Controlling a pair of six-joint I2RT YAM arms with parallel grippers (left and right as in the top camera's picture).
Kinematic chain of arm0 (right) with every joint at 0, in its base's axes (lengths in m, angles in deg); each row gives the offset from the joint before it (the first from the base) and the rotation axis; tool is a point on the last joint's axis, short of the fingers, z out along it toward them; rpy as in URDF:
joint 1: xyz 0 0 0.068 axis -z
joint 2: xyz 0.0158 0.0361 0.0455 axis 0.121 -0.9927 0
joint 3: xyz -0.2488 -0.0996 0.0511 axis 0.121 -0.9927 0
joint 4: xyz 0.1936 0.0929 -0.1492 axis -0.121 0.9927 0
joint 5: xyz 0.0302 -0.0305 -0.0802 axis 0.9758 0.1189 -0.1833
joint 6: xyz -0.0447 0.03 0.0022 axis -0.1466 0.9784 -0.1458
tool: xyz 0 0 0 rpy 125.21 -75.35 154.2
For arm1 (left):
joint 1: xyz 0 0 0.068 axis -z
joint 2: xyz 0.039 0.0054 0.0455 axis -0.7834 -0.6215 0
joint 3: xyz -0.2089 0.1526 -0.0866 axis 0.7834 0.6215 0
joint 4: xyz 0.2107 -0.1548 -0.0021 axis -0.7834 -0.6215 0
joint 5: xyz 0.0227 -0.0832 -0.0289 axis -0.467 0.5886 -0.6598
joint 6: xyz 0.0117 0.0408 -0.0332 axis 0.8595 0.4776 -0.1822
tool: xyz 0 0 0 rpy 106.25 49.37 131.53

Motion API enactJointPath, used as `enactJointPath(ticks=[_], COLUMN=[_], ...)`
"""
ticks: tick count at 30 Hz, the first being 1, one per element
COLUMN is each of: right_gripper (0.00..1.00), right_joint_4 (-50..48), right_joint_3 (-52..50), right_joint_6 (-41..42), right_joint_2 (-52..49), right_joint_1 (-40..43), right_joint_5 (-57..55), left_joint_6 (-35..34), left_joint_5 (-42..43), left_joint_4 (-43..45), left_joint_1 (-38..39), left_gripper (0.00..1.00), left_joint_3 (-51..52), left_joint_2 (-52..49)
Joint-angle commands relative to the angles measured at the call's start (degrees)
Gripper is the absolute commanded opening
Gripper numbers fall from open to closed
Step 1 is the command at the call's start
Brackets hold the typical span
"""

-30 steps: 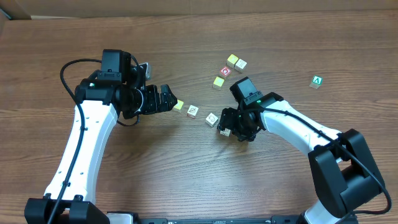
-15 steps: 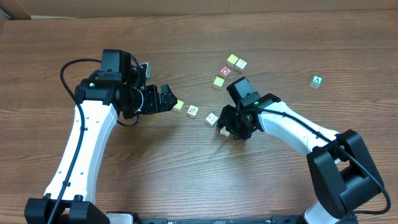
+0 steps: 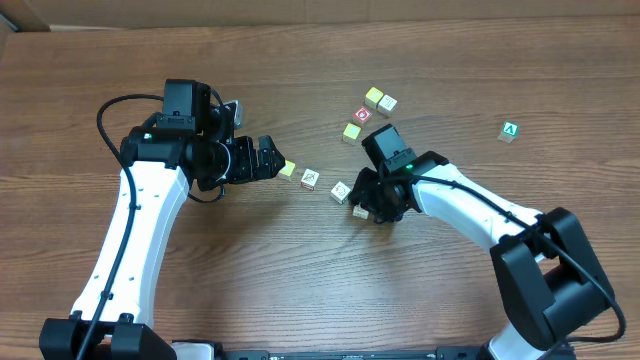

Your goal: Flip 4 blocks

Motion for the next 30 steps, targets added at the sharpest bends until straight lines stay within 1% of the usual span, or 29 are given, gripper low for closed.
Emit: enactJointPath(ticks=[1,6,8,10,13,19,23,27,30], right_gripper=[0.47,0.47,0.42,0.34,0.24,0.22,0.19,0.17,0.16], right_joint_4=[-0.50,-0.50,-0.44,-0.24,0.66,3.02,8.39,19.45,25.81], right_joint_3=[1.18,1.18,1.18,1.18,1.18,1.44,4.48,10.27,12.28], right_joint_6=[0.26,0.24,0.04,0.07,0.00,-3.02,-7.82,-14.56,-18.51], right_joint_2=[-2.05,-2.21,-2.23,-2.23,-2.23,-2.16,-1.84,0.20,2.67], right_joint_1=[-1.11,-1.44,-1.49,-1.53,-1.53,-1.53,-1.53,-1.62,-2.32], right_joint_5=[-0.85,-0.87,-0.90,-0.90,-0.90,-0.83,-2.36,-8.87,-13.84], left_joint_6=[-0.35,-0.35,-0.35,-0.35,-0.35,-0.37,-0.35,-0.37,-0.31], left_joint_5=[0.83,0.83,0.83,0.83,0.83,0.85,0.83,0.90,0.81], left_joint_4=[0.22,0.24,0.22,0.22,0.20,0.22,0.22,0.07,-0.66], left_joint_1=[0.22,0.22,0.22,0.22,0.22,0.22,0.22,0.22,0.22], left_gripper=[1.00,1.00,1.00,1.00,1.00,1.00,1.00,1.00,1.00], left_joint_3=[-1.22,-1.22,-1.22,-1.22,-1.22,-1.22,-1.22,-1.22,-1.22], left_joint_2=[-0.42,-0.42,-0.42,-0.42,-0.42,-0.42,-0.42,-0.42,-0.42])
